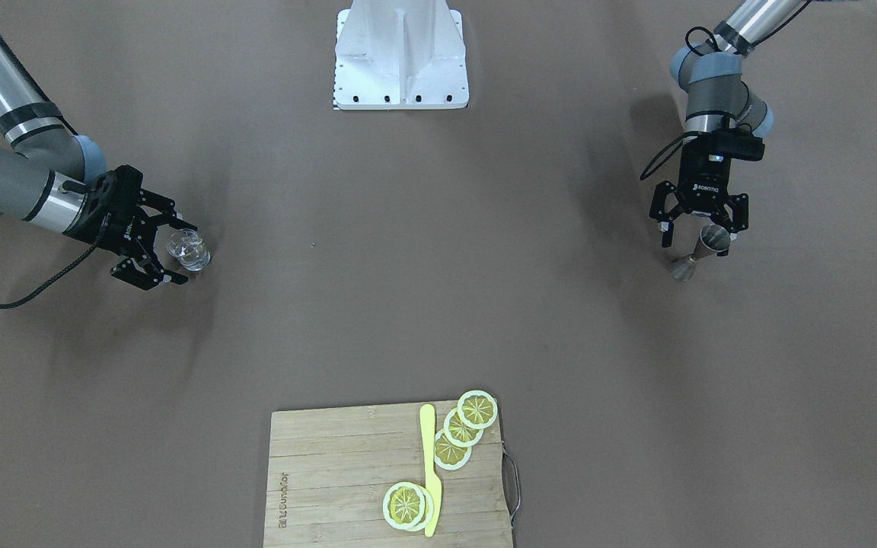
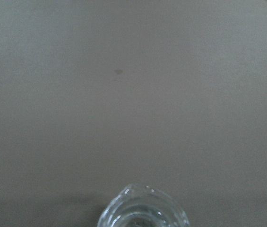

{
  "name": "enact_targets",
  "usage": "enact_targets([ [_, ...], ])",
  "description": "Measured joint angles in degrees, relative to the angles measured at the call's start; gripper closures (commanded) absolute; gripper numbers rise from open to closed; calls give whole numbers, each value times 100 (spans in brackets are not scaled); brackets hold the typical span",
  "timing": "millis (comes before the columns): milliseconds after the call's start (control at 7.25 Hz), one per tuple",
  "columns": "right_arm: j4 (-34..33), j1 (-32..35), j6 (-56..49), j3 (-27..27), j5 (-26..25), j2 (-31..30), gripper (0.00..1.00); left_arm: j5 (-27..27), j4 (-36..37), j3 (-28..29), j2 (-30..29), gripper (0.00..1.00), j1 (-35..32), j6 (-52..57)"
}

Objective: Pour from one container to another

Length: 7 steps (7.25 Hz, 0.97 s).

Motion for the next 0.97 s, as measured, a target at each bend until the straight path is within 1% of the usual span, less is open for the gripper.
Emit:
enact_targets([
  [276, -11, 120, 16, 191, 34, -110, 0, 8, 7, -677, 626, 2, 396, 21],
  [552, -25, 148, 183, 488, 59, -414, 0, -1, 80, -1461, 1297, 2, 807, 30],
  [690, -39, 158, 329, 686, 73, -613, 0, -129, 136, -1752, 1618, 2, 890, 25],
  [828, -55, 187, 461, 886, 86, -805, 0, -494, 243, -1978, 1882, 2, 778, 24],
  [966, -194, 278, 656, 1153, 111, -1028, 0, -1158, 430, -2193, 2073, 2, 405, 29],
])
